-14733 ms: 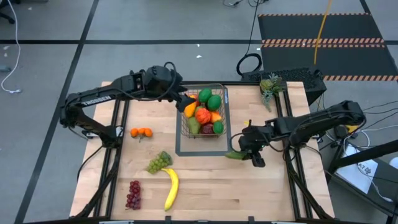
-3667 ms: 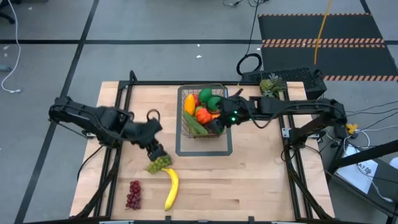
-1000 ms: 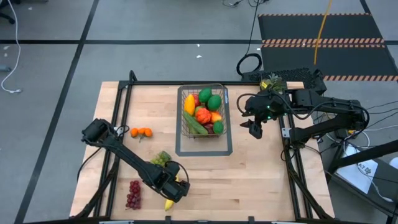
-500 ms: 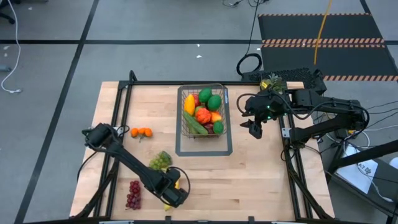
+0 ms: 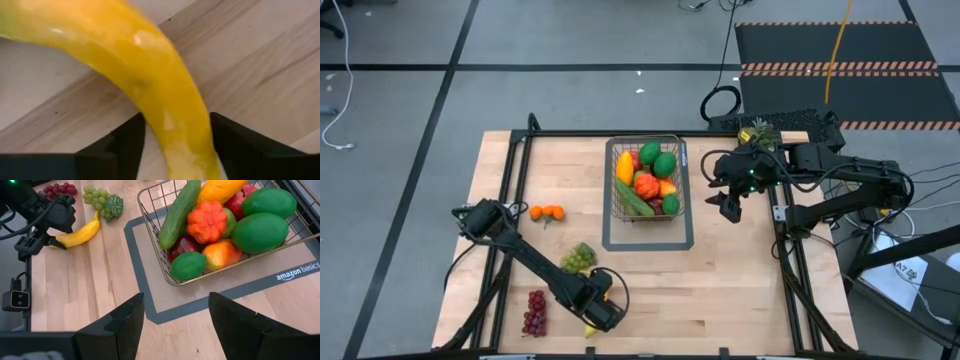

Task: Build produce basket
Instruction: Put the yellow banana into the gold wire basket

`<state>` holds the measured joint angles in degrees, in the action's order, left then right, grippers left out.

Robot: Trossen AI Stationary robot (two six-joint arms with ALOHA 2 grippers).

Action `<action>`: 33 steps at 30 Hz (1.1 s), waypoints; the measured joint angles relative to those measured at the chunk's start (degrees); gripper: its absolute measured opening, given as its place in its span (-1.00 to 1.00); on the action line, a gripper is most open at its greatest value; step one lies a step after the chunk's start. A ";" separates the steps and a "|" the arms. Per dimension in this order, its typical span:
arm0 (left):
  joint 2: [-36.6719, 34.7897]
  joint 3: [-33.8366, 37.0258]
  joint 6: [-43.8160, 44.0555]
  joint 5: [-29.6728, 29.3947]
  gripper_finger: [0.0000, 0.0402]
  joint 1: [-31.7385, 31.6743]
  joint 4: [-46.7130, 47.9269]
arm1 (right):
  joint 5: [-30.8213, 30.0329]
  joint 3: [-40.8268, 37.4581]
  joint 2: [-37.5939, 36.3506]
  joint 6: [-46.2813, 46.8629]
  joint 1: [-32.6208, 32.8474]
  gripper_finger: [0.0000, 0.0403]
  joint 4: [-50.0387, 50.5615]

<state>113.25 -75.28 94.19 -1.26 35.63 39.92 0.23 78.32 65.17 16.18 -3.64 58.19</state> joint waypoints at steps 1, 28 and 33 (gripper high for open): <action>0.02 -0.01 0.00 0.02 0.02 -0.19 -0.20 | -0.04 0.00 0.00 -0.23 0.00 0.07 -0.26; -11.05 -0.01 -13.61 -5.31 -0.37 -10.59 -8.43 | -0.09 0.00 0.00 0.81 0.00 0.07 -3.97; -16.39 0.01 -23.46 -7.94 -0.31 -14.10 -16.79 | 0.12 0.00 0.00 3.89 0.00 0.07 -4.19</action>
<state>96.86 -75.27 70.73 -9.20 21.53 23.13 0.35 78.32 65.17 20.06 -3.64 54.00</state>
